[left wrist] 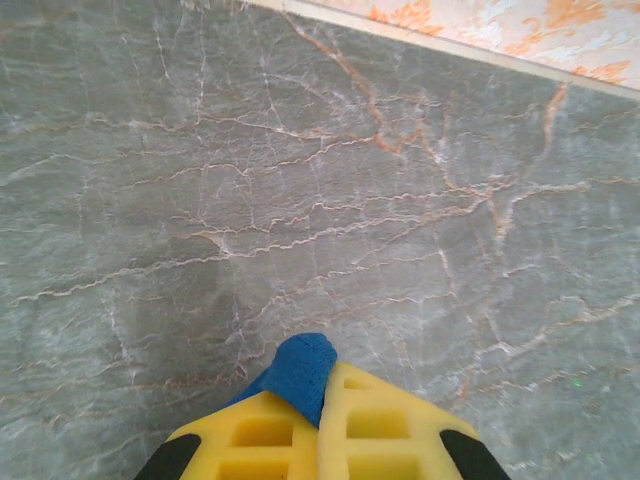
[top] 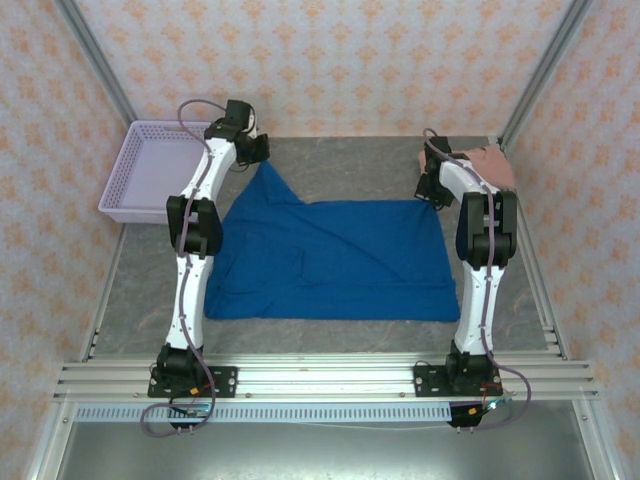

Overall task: Fold the inside-out t-shirt
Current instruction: Fold the T-shirt at the center of the table.

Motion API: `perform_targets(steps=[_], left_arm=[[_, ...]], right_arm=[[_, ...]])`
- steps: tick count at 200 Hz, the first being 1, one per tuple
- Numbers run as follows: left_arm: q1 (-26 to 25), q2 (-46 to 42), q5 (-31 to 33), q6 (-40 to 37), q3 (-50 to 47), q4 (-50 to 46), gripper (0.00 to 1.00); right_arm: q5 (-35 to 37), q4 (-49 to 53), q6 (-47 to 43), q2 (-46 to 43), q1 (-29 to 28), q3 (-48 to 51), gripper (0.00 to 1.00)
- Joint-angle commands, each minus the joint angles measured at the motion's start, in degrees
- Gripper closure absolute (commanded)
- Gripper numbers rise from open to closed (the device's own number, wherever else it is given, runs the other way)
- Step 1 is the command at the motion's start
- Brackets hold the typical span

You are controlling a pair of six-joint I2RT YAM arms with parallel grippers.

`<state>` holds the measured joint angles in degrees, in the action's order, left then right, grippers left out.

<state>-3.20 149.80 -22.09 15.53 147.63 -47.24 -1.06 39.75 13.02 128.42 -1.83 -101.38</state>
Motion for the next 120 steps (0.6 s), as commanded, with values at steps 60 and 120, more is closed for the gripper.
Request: perform_targets(steps=[60, 120], left_arm=[[0.74, -17.68, 1.75, 0.19, -11.17, -3.05, 1.0], [0.74, -27.99, 3.0, 2.15, -23.31, -3.39, 1.0]], right_arm=[[0.49, -3.62, -12.99, -8.76, 0.33, 4.99, 0.97], [-1.34, -10.5, -19.43, -14.63, 0.33, 12.43, 0.98]])
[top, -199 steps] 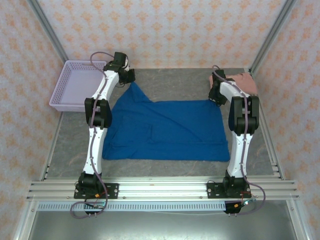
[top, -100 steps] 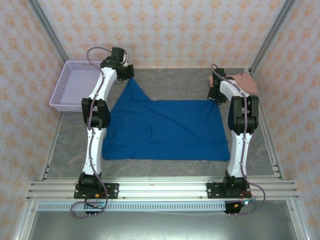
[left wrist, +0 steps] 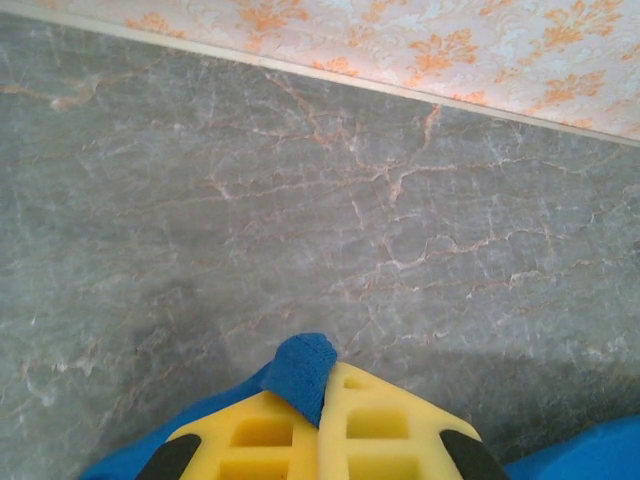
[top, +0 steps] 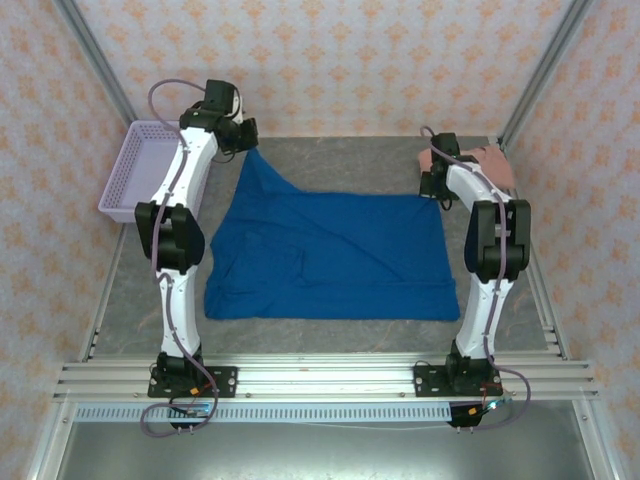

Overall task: Fold the inside-out t-shirt
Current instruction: Fold the T-shirt at the center of the table.

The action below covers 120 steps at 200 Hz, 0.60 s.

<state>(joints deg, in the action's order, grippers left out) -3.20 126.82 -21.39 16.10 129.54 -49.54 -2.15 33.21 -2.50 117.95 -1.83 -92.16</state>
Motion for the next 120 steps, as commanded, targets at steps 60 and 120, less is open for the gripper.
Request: perform_targets(steps=[60, 120], left_arm=[[0.74, -22.07, 0.52, 8.07, -28.34, 6.24, 1.0], [0.74, -37.79, -1.58, 14.16, -50.53, 10.73, 1.0]], right_arm=[[-0.45, -10.04, -3.63, -11.77, 0.33, 14.13, 0.98], [0.53, -9.48, -0.12, -16.61, 0.29, 19.63, 0.98]])
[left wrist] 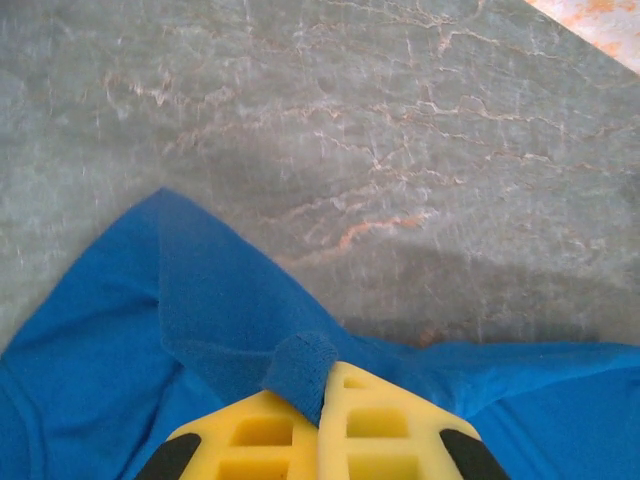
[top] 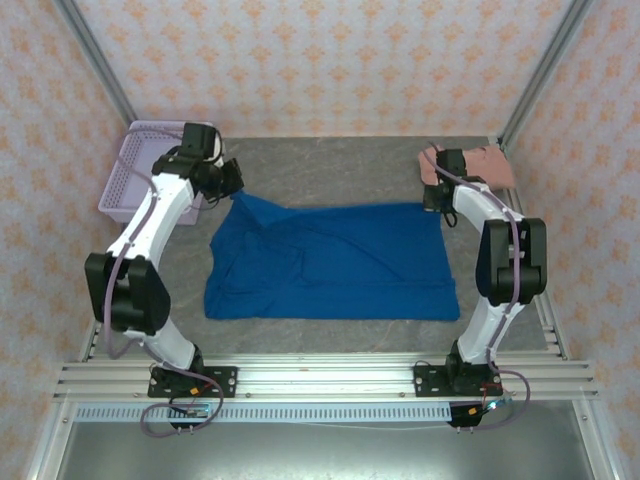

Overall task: Fold the inside-out t-shirt
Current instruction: Fold the T-shirt at the center of the table.

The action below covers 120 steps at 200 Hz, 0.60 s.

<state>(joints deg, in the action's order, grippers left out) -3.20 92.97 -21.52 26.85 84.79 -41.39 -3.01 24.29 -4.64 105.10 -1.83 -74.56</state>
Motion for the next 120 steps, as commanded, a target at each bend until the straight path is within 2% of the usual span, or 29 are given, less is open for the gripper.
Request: perform_targets(steps=[1, 38, 120], left_arm=[[0.74, -4.11, -1.52, 3.44, -6.05, 2.6, 1.0], [0.7, -9.99, -3.79, 5.96, -14.08, 2.4, 1.0], [0.74, -14.52, -6.16, 6.26, -21.76, 0.56, 1.0]], right_arm=[[1.36, -0.56, 2.02, -3.85, 0.31, 2.18, 0.98], [1.51, -0.17, 3.06, -6.76, 0.29, 4.9, 0.98], [2.87, 2.63, 2.73, -9.78, -0.12, 7.33, 0.99]])
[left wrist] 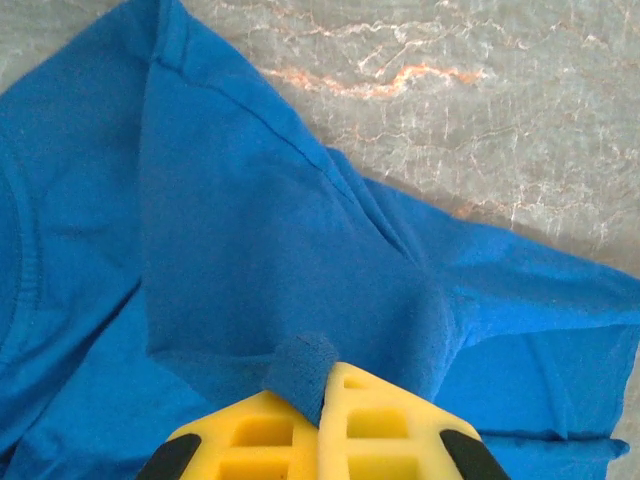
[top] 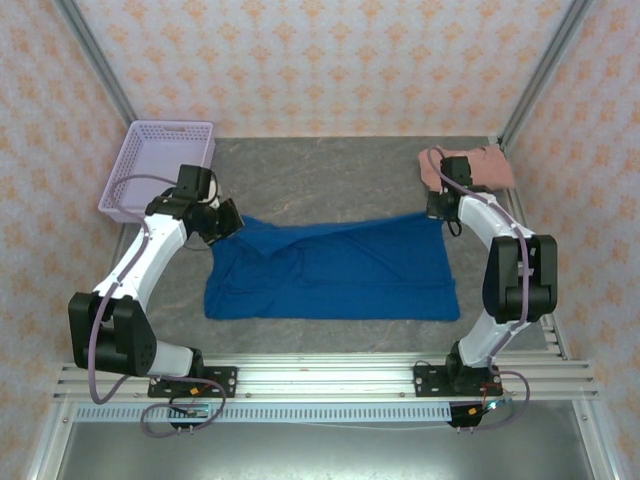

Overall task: Fold the inside-out t-shirt
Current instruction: Fold the T-shirt at the center of the table.

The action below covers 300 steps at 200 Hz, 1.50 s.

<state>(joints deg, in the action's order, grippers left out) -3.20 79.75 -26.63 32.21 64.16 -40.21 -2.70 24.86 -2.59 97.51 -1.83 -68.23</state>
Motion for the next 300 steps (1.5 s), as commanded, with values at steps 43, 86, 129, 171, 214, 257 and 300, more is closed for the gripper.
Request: perform_targets(steps=[43, 86, 129, 171, 214, 257, 300], left_arm=[[0.74, -0.55, -1.3, 0.3, -1.61, -0.98, 1.0], [0.79, -0.52, 0.37, -0.98, -0.38, -2.98, 1.0], [1.0, -0.27, 1.55, -2.82, -0.34, -4.31, 1.0], [1.06, -0.92, 1.42, -3.22, -0.61, -4.79, 1.0], [1.13, -0.77, 0.46, -3.07, -3.02, -3.75, 1.0], [1.09, -1.31, 0.42, -3.38, -3.59, -4.43, 1.0], [1.09, -2.36, -0.01, -3.64, -5.42, -5.01, 1.0]], right_arm=[[4.61, 3.74, 0.42, -2.15, -0.72, 1.16, 0.99], [5.75, 5.48, 2.03, -2.66, -1.93, 2.68, 0.99], [6.54, 7.94, 5.62, -3.68, -3.29, 5.78, 0.98], [8.19, 9.28, 7.9, -3.97, -3.62, 7.35, 0.97], [8.93, 9.49, 8.62, -2.97, -3.79, 8.81, 0.96], [9.03, 9.68, 8.63, -3.71, -3.8, 9.29, 0.96], [8.66, 10.43, 9.01, -4.41, -3.8, 9.57, 0.96]])
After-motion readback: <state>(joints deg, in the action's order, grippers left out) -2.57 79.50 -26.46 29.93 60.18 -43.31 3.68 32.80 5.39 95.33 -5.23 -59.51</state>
